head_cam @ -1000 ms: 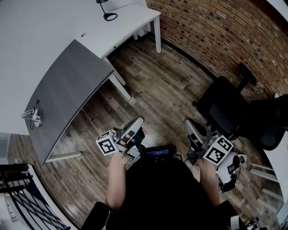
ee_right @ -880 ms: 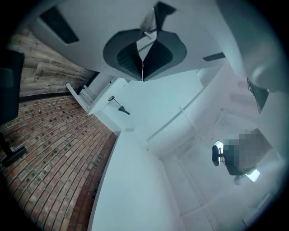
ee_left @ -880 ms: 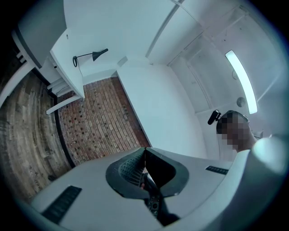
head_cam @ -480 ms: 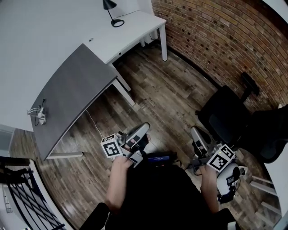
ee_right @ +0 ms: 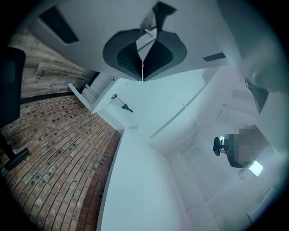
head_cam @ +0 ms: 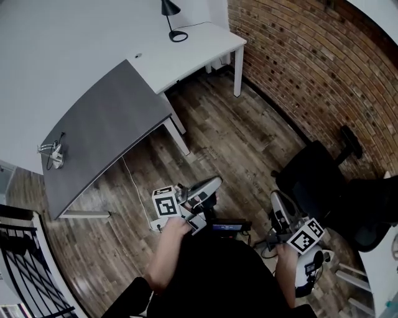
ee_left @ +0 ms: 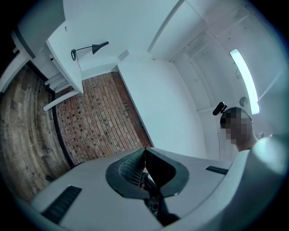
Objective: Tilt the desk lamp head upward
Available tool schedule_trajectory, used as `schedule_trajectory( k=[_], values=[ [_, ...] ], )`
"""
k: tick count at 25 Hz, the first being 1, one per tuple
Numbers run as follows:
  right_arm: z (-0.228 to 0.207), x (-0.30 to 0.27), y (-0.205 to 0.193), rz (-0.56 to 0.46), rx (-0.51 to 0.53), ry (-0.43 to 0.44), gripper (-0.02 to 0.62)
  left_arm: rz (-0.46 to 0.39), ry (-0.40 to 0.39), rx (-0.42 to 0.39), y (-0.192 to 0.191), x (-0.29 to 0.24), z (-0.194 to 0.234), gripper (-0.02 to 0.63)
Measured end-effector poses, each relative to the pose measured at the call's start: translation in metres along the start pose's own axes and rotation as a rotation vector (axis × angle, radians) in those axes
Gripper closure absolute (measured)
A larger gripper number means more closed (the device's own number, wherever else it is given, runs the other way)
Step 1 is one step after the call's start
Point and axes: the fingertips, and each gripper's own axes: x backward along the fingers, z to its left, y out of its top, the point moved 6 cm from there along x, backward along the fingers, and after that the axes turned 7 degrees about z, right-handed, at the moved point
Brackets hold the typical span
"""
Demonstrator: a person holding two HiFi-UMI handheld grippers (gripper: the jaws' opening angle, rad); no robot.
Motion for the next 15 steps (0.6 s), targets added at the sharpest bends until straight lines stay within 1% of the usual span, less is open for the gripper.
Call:
schedule_trajectory(
  k=[2,5,9,12,15],
  values=[
    [-0.009,-0.011,0.005,0.005,0.0,-0.022,0.58,-0.004,-0.018,0.011,0.012,-0.006,0.015,0.592],
    [-0.018,-0.036,0.018,0.017,-0.006,-0.038,0.578,-0.028,-0.046,0.015,0.041,-0.011,0.032,0.592],
    [-0.023,-0.086,0.037,0.059,0.02,-0.033,0.58,-0.071,-0.072,0.027,0.083,-0.005,0.057,0.592],
    [-0.021,-0.128,0.049,0.085,0.043,-0.017,0.579,-0.098,-0.081,0.019,0.115,0.005,0.07,0.592],
    [-0.019,-0.162,0.055,0.11,0.058,-0.009,0.58,-0.12,-0.094,0.029,0.137,0.014,0.081,0.592]
  ],
)
